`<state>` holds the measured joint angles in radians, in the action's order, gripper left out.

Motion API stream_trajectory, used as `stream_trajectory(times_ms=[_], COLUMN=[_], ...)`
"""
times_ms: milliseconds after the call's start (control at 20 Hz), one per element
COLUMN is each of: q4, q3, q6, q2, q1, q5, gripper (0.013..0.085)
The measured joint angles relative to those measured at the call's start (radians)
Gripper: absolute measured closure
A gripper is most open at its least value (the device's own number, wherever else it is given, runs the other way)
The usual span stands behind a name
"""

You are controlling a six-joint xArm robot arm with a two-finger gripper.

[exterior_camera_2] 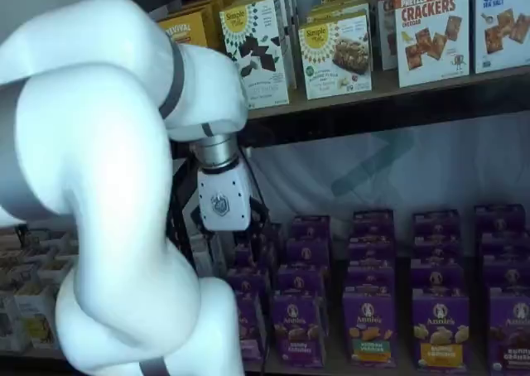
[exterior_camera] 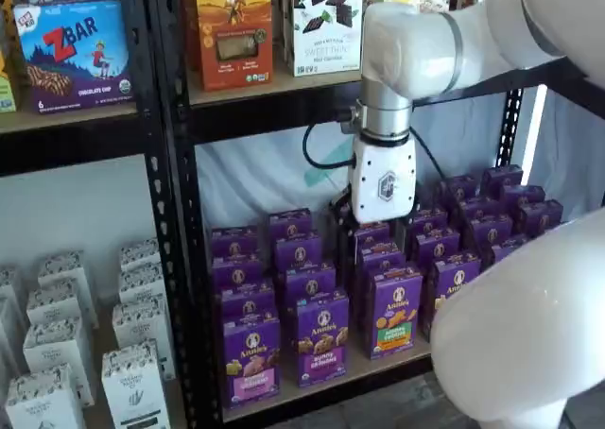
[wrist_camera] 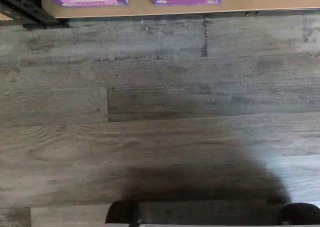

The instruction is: Pick up the purple box with a pink patch in the middle, on the bottom shelf, the first box from the left

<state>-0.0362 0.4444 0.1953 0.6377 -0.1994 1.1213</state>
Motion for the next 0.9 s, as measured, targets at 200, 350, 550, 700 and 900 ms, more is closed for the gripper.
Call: stream_trajectory(times_ms=[200, 350, 550, 700, 900], q4=[-0.010, -0.022, -0.034, -0.037, -0.034], q3=[-0.019, -0.031, -0.045, -0.056, -0.060], q6=[0.015, 0.021, 0.030, 0.040, 0.052], q2=[-0.046, -0.084, -0.129, -0.164, -0.203], q1=[-0.021, -0.036, -0.055, -0.069, -0.082], q5=[-0.052, -0.095, -0.153, -0.207, -0.255], gripper=[0.0130, 0.0130, 0.0130, 0.0130, 0.0130])
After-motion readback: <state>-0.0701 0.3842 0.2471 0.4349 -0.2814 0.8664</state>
